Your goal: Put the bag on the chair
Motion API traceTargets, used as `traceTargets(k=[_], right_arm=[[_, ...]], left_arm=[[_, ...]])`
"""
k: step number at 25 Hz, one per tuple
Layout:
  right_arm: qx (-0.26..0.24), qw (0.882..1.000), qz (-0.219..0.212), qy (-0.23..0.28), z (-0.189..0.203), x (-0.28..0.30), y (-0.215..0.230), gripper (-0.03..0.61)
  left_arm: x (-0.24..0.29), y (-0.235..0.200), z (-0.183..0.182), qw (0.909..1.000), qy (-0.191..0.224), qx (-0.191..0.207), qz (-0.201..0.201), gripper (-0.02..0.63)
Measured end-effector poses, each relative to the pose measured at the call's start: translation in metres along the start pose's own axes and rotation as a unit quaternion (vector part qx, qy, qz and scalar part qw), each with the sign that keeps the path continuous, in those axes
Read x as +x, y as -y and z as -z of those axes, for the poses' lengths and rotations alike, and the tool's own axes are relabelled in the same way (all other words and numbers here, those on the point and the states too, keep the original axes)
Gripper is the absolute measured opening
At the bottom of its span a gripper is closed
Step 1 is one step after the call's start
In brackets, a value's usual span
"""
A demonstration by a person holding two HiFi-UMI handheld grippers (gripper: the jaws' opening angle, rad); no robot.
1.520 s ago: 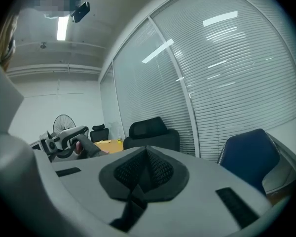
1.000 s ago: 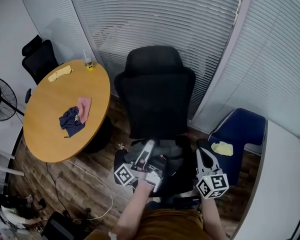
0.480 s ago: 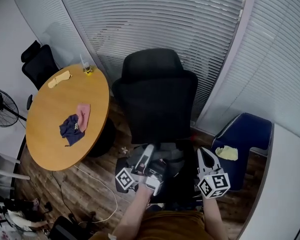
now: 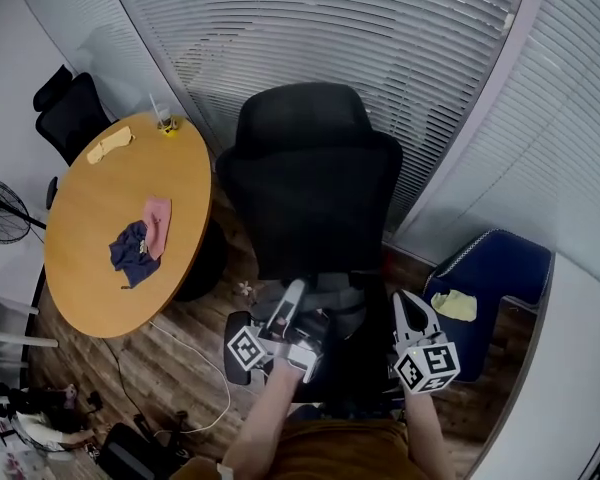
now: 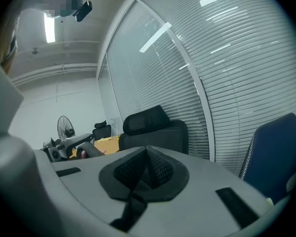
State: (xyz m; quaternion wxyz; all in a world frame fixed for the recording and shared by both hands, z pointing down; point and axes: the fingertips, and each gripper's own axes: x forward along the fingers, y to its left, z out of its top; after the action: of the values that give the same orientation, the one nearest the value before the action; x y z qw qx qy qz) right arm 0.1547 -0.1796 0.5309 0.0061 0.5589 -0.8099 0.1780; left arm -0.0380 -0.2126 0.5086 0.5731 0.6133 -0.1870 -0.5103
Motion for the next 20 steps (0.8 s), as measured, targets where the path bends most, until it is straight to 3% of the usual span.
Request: traceTargets(k=[20], right_arm=[[0.016, 0.999, -0.014, -0.042, 0.02, 0.049, 0.025, 0.012]], left_arm=[[0.01, -0.07, -0.027, 0.998, 0.023, -0.019, -0.055, 0.021]])
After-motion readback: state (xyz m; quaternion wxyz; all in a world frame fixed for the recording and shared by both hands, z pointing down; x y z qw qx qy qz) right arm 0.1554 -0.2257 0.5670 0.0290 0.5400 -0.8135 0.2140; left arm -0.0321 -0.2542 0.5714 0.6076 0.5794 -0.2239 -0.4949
